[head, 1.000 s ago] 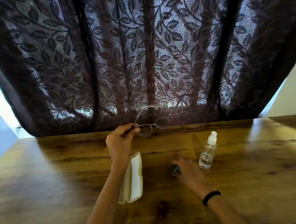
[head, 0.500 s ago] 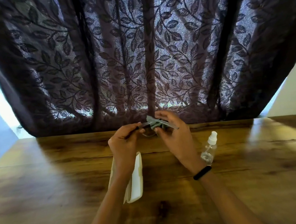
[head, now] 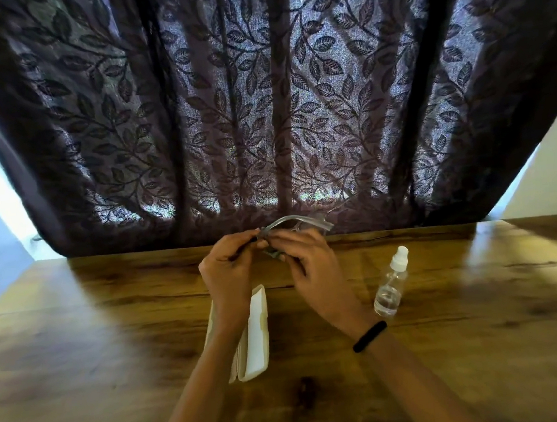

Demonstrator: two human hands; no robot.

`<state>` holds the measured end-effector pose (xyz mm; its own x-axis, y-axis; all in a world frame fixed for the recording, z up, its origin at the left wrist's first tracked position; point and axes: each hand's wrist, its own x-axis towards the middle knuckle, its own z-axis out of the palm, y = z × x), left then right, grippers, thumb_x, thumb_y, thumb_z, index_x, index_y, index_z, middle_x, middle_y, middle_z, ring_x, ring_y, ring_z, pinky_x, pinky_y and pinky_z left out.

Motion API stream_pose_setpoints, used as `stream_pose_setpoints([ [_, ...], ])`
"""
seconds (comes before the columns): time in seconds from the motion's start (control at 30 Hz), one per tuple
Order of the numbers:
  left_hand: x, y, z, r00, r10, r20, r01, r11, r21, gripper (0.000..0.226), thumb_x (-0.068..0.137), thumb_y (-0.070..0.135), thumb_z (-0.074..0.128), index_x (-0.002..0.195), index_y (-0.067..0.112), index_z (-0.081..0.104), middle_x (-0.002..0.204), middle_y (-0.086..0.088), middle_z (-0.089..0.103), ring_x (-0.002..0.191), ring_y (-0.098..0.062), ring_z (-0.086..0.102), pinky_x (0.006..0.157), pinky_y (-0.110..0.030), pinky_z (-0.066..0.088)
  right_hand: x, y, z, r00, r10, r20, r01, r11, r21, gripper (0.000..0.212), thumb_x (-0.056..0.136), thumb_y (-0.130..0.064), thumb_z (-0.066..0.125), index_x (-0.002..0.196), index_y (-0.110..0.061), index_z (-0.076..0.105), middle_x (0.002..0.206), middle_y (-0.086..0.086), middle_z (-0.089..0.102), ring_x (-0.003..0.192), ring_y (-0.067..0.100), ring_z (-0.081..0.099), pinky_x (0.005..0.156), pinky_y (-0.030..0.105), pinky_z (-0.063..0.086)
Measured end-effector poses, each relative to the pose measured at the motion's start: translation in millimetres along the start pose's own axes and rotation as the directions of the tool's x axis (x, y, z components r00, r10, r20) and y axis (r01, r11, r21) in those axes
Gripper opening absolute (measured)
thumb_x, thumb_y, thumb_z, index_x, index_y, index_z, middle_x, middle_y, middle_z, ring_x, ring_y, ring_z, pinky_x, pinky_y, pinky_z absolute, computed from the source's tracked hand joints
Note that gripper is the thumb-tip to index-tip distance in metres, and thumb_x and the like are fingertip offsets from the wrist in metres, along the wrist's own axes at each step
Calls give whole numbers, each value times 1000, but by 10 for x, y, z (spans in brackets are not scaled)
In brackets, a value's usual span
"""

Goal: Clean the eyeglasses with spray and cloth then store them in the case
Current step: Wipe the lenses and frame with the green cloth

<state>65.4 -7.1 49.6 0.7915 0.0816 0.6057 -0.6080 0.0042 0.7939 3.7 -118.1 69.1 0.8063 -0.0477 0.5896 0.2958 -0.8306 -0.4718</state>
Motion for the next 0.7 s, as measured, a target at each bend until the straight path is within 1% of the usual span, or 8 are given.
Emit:
stream_pose_setpoints([
  [0.13,25,-26,-31,1000,-5,-25,6,1000,6,40,74,-16,60,89,21,66,80,9,66,74,6,63,68,-9,48,-50,20,-51,998,-27,52,30,998,-62,46,77,15,48,106,-14,67,108,6,67,102,26,54,88,31,46],
  [0.2,48,-35,-34,1000,13,-14,-12,1000,8,38,74,-15,62,91,19,66,80,8,66,73,5,63,66,-8,49,-88,19,-72,999,-37,6,37,990,-135,45,76,16,51,107,-13,66,107,5,67,99,28,54,82,35,50],
  [0.3,38,1,-17,1000,4,-2,-4,1000,9,37,74,-14,63,92,18,66,79,4,66,73,1,64,66,-11,50,-90,3,-83,998,0,-55,-13,974,-225,43,77,14,54,110,-11,64,111,9,62,102,27,50,81,37,53],
  [0.43,21,16,-12,999,-36,-35,36,999,-18,32,73,-9,67,92,17,67,81,-4,68,72,-1,64,65,-13,51,-90,-12,-47,996,-4,-90,-20,966,-257,46,76,14,57,114,-11,62,114,12,57,103,25,49,81,28,48],
  [0.5,18,39,1,998,-42,-43,41,999,-34,33,73,-9,67,89,19,66,80,-2,68,71,0,63,64,-12,50,-93,-17,-16,999,29,-45,-36,988,-153,52,78,14,51,121,-15,59,118,9,52,108,22,44,88,15,39],
  [0.57,5,65,20,997,-58,-50,56,997,-52,35,74,-10,66,87,22,66,79,-2,67,72,-1,63,65,-12,50,-80,-28,13,999,43,-2,-43,999,-23,58,79,16,45,125,-18,55,119,8,49,109,19,40,88,7,32],
  [0.63,9,80,24,994,-82,-67,77,994,-74,32,74,-11,65,89,18,67,82,-10,68,75,-9,64,68,-17,52,-64,-38,33,999,33,20,-33,999,9,60,80,15,44,128,-20,52,121,7,46,110,17,37,88,3,31],
  [0.7,38,79,8,995,-67,-75,63,996,-65,31,74,-11,65,91,15,66,84,-11,68,76,-8,64,70,-18,52,-62,-28,42,998,28,60,-27,999,-26,65,82,14,44,133,-27,45,126,6,41,113,16,33,86,-2,27],
])
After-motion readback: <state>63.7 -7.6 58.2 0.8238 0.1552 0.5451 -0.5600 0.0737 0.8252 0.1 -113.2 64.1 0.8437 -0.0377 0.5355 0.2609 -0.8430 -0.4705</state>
